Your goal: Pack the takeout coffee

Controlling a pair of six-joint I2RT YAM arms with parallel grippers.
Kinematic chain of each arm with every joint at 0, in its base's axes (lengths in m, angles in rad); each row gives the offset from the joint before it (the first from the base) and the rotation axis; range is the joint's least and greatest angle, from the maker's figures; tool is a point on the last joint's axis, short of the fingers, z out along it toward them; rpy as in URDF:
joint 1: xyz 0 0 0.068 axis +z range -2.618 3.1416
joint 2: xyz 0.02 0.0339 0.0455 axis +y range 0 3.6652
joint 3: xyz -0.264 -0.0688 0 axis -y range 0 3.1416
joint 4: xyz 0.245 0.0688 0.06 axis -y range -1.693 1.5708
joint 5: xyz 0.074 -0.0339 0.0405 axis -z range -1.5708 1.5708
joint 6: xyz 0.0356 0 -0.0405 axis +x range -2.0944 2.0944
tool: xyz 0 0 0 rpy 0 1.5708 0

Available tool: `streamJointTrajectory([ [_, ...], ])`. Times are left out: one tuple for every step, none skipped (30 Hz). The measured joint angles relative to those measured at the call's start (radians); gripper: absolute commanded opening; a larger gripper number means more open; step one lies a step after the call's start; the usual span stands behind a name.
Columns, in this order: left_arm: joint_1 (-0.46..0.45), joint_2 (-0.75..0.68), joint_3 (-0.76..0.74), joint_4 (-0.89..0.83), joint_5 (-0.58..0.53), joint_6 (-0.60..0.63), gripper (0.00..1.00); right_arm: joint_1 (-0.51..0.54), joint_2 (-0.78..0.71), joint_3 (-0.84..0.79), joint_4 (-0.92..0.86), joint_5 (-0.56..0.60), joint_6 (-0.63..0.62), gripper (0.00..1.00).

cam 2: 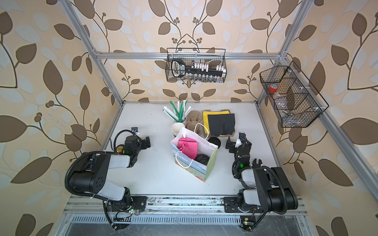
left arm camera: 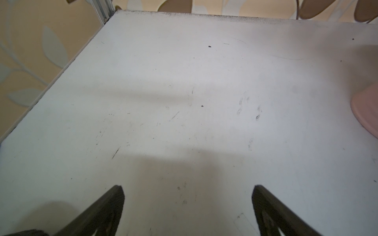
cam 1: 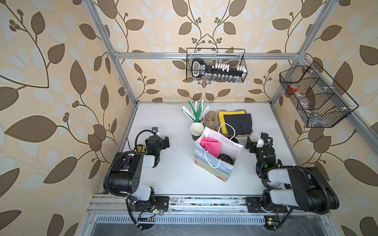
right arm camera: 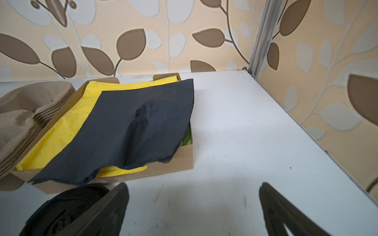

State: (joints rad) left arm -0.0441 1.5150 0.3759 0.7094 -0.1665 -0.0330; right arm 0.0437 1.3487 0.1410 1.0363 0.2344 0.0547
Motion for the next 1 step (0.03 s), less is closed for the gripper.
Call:
streamJointTrajectory([
  [0.000, 0.000, 0.000, 0.000, 0.000, 0.000, 0.99, 0.000, 0.000, 0.000, 0.000, -0.002, 0.000, 1.00],
])
